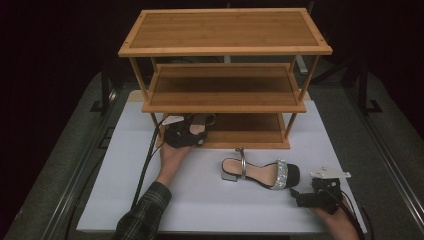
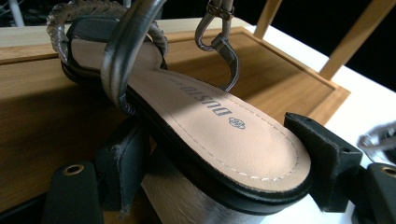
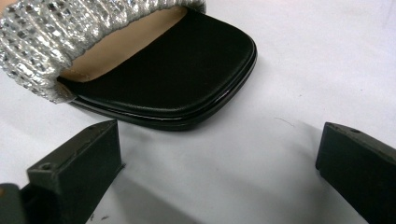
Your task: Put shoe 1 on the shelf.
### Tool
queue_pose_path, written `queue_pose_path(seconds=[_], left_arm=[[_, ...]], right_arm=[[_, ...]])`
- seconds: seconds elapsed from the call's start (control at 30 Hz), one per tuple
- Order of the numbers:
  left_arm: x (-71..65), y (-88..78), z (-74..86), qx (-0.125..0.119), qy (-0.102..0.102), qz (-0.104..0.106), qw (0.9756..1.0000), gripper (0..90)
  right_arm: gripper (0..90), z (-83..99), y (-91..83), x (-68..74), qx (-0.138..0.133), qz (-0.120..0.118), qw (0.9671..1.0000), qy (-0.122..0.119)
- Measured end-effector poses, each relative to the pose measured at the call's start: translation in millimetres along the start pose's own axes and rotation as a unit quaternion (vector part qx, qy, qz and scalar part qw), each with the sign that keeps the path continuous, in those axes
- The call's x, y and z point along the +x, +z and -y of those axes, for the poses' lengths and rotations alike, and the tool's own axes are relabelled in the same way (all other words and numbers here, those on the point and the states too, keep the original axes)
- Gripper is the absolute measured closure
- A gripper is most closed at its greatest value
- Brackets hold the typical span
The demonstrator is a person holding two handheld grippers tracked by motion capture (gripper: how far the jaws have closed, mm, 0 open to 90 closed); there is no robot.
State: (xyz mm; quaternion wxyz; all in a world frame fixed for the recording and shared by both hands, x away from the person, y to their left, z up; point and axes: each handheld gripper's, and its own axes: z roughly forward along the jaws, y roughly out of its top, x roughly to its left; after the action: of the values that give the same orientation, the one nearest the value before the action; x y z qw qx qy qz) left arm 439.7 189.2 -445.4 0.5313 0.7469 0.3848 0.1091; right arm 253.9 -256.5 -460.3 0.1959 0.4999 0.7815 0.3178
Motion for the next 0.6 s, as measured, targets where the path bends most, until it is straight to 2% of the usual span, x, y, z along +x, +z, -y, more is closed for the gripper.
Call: queue_pose_path(seconds=[0.1,0.23,0.27,0.3,0.4,0.47,0.6], left_arm=[[5.6,5.4,0.5,0.0,-0.004,-0.001,1.0,24.3],[6.6,7.9,1.3,-0.001,-0.003,-0.001,1.0,24.3],[6.8,8.9,2.4,0.004,-0.003,-0.001,1.0,24.3],[5.1,9.8,3.2,0.011,-0.012,-0.001,0.9999,24.3],[3.0,10.0,3.2,0.027,-0.005,-0.008,0.9996,24.3],[5.6,5.9,4.0,0.033,-0.009,-0.011,0.9993,24.2],[3.6,-3.9,4.6,0.034,0.006,-0.016,0.9993,24.1]], right_arm=[[0.0,0.0,0.0,0.0,0.0,0.0,1.0,0.0],[0.0,0.0,0.0,0.0,0.0,0.0,1.0,0.0],[0.0,0.0,0.0,0.0,0.0,0.0,1.0,0.0],[0.0,0.0,0.1,-0.1,0.0,0.0,1.0,-0.001],[0.0,0.0,0.0,-0.1,0.0,0.0,1.0,-0.001],[0.0,0.0,0.1,0.0,0.0,0.0,1.0,-0.001],[0.0,0.0,0.0,0.0,-0.001,0.0,1.0,-0.001]])
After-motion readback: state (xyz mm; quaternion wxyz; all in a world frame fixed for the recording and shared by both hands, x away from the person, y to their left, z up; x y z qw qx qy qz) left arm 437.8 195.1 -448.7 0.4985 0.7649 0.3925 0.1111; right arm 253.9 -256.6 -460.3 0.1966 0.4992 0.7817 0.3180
